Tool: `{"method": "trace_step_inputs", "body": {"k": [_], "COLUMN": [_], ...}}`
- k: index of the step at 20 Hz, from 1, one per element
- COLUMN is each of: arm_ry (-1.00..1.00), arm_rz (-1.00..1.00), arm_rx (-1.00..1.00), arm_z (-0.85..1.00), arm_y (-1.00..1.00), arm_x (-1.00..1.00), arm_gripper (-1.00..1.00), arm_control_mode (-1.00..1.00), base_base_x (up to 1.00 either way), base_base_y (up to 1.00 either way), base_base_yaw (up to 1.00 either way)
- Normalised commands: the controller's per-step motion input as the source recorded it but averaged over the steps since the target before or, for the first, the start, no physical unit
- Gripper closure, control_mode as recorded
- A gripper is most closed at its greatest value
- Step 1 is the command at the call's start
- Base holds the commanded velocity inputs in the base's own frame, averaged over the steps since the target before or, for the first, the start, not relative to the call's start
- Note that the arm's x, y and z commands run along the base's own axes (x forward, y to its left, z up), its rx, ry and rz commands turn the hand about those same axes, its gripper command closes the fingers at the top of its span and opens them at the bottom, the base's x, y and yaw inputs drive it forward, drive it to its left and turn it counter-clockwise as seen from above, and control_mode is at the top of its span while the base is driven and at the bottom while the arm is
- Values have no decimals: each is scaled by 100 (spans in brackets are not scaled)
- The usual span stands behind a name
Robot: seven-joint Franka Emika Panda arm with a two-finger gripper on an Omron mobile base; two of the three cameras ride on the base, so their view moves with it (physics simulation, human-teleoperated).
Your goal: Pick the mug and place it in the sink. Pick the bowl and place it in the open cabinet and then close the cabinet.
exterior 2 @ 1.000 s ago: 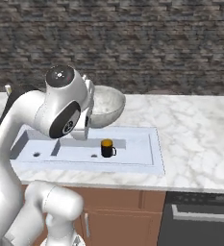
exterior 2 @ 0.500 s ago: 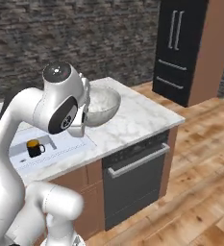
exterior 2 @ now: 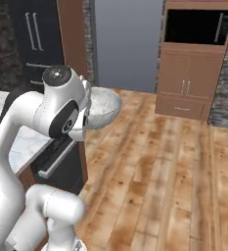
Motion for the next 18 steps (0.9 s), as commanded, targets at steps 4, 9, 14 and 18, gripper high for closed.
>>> {"method": "trace_step_inputs", "body": {"k": [4, 9, 14, 18], "arm_ry": [0, 0, 0, 0], "arm_rz": [0, 0, 0, 0], "arm_rx": [0, 0, 0, 0], "arm_z": [0, 0, 0, 0], "arm_y": [0, 0, 0, 0], "arm_x": [0, 0, 0, 0], "arm_gripper": [100, 100, 100, 100], "arm_control_mode": [100, 100, 100, 100], "base_base_x": [0, 0, 0, 0], "base_base_y": [0, 0, 6, 44], "base_base_yaw": [-100, -98, -86, -62]}}
